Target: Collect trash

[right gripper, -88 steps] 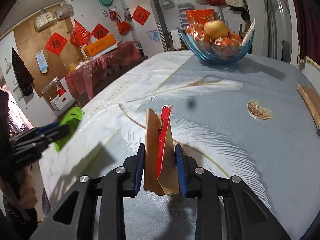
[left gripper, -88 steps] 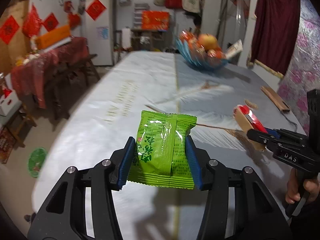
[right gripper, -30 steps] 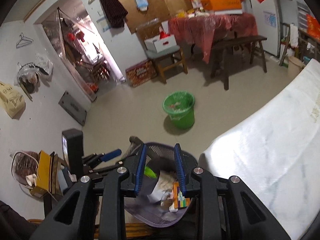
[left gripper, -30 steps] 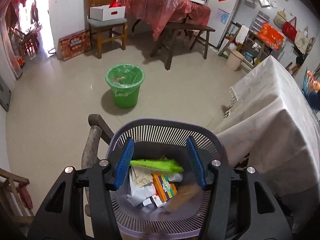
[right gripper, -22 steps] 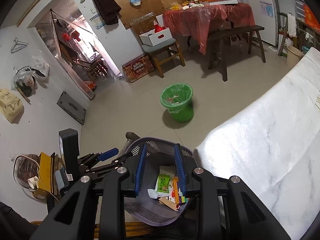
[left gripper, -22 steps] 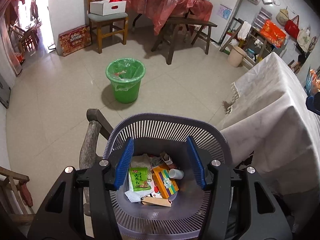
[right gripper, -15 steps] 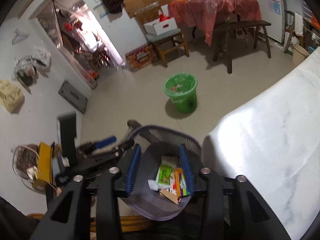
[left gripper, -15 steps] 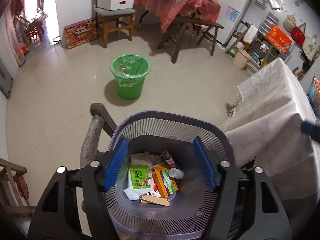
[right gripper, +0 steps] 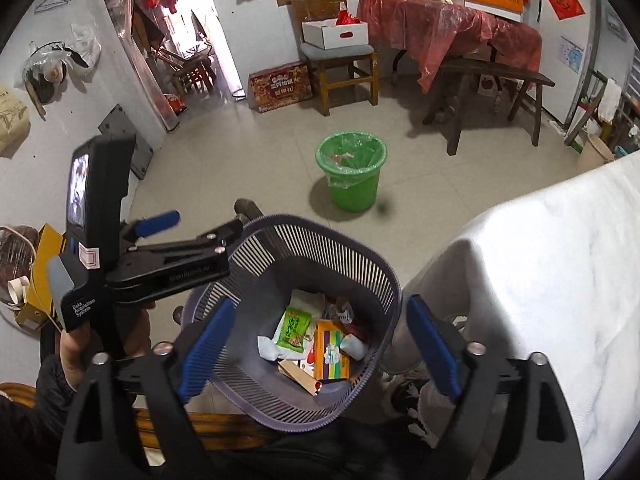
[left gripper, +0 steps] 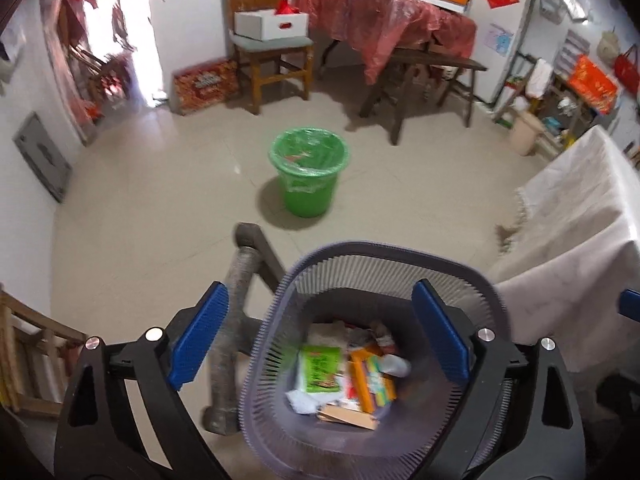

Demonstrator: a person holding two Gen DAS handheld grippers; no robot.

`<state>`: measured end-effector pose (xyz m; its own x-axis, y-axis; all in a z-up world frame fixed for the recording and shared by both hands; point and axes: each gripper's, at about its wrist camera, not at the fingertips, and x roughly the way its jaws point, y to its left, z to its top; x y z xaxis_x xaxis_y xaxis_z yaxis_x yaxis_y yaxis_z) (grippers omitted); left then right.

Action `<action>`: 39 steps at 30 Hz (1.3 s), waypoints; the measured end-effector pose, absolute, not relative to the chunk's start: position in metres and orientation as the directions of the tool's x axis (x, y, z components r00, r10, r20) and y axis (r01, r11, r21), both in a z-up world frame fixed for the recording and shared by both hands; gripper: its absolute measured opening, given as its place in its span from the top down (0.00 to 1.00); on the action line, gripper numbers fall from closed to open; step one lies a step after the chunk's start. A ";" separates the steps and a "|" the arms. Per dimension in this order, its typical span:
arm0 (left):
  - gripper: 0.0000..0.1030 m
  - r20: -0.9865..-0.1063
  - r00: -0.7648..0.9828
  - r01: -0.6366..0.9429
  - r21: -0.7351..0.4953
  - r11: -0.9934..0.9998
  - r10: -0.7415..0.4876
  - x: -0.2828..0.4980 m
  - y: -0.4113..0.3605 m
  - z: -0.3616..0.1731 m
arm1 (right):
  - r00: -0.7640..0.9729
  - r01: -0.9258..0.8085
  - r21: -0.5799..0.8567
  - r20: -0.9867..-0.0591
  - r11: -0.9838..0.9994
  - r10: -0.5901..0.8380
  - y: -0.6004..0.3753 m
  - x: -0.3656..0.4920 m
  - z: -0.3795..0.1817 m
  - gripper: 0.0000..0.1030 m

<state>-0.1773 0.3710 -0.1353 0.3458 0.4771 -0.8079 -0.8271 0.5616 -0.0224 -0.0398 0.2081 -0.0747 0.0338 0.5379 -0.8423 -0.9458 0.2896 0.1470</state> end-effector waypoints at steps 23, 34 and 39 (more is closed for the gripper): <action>0.09 -0.601 0.110 -0.822 0.393 0.412 0.792 -0.147 0.279 -0.035 | -0.043 -0.964 0.221 -0.680 0.148 0.732 0.156 -0.026 -0.010 0.07; 0.06 -0.605 0.164 -0.885 0.259 0.387 0.779 -0.200 0.250 -0.001 | -0.011 -0.973 0.185 -0.644 0.141 0.765 0.123 -0.045 0.011 0.05; 0.06 -0.623 0.164 -0.875 0.266 0.405 0.764 -0.212 0.258 -0.018 | -0.015 -0.967 0.195 -0.687 0.163 0.727 0.134 -0.061 0.001 0.05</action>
<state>-0.2121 0.2576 -0.0185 0.1640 0.7644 -0.6235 -0.8749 0.4046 0.2660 -0.0605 0.1344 0.0005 -0.0154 0.7269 -0.6866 -0.9671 0.1635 0.1948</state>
